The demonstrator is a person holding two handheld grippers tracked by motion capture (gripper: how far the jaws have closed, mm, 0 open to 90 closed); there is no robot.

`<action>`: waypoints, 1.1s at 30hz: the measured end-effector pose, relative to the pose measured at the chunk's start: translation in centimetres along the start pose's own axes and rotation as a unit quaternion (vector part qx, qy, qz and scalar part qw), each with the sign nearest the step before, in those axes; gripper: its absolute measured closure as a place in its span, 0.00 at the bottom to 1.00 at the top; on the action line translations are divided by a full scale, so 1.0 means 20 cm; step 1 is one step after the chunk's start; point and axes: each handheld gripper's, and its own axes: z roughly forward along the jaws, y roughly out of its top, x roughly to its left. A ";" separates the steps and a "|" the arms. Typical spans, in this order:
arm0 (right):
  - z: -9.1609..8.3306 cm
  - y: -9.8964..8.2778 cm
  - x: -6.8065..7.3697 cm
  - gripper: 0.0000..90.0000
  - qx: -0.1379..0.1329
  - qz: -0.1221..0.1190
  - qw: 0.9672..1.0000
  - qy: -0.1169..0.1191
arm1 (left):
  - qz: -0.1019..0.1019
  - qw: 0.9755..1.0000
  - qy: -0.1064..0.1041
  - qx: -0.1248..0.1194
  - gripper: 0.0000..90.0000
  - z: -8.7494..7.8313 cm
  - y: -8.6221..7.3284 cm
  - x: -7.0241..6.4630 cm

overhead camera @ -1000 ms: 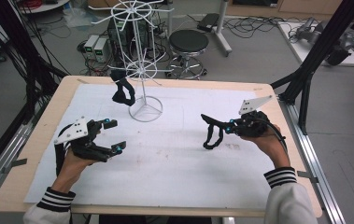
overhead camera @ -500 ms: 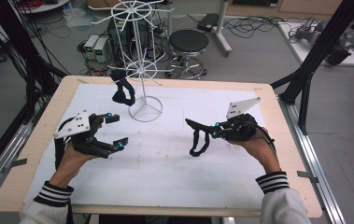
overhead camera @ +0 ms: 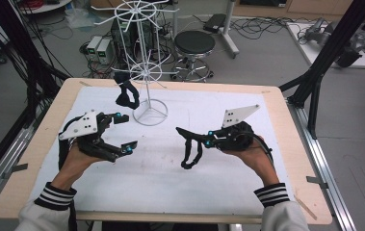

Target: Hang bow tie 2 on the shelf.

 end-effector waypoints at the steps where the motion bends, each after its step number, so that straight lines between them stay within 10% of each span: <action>1: 0.00 0.00 0.00 0.94 -0.004 0.001 1.000 0.004 | 0.000 1.000 0.000 0.000 0.15 0.00 0.00 0.00; 33: 0.23 0.11 0.06 0.94 -0.009 -0.013 0.996 0.082 | 0.047 0.994 -0.092 0.044 0.26 0.22 0.10 -0.09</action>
